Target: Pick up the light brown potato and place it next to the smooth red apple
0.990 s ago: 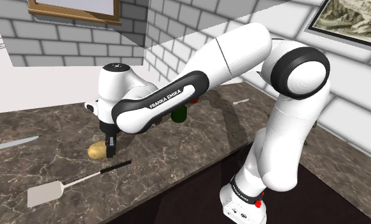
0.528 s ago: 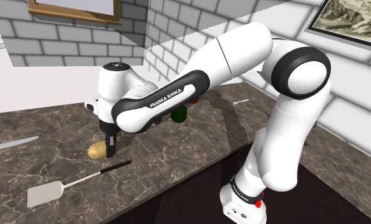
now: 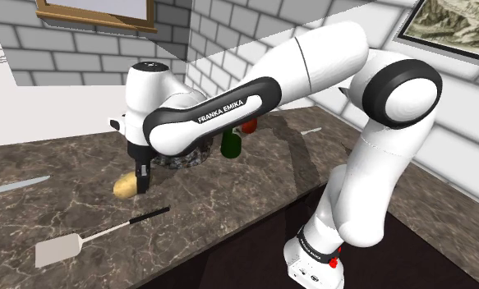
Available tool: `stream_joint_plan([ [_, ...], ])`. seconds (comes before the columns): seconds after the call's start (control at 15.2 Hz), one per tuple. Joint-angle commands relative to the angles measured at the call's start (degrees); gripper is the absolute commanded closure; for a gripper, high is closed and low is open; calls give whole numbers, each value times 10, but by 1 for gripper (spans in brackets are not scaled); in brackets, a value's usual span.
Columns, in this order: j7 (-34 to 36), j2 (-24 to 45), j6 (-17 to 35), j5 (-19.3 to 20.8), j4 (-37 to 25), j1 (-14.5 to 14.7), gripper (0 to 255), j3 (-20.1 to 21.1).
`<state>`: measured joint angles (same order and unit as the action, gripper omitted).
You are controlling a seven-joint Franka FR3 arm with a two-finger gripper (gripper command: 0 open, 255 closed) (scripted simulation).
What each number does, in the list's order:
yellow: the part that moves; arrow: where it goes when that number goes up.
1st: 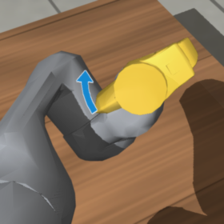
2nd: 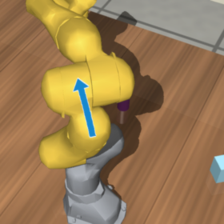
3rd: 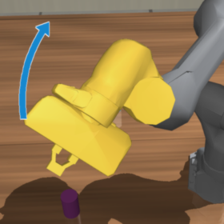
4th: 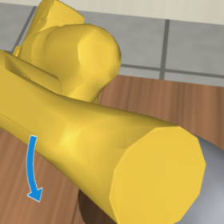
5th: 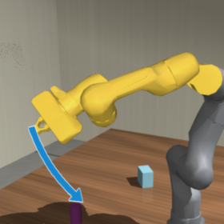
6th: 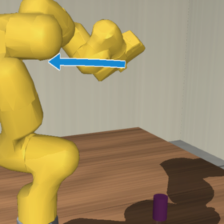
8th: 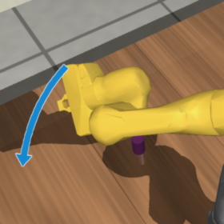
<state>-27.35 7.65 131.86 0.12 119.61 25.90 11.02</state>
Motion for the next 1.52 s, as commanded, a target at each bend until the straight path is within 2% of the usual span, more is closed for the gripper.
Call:
stream_joint_plan([
  [0.0,0,-7,-14,-2,-6,0,255,1],
  [1.45,-6,-63,-175,-14,-112,-2,255,1],
])
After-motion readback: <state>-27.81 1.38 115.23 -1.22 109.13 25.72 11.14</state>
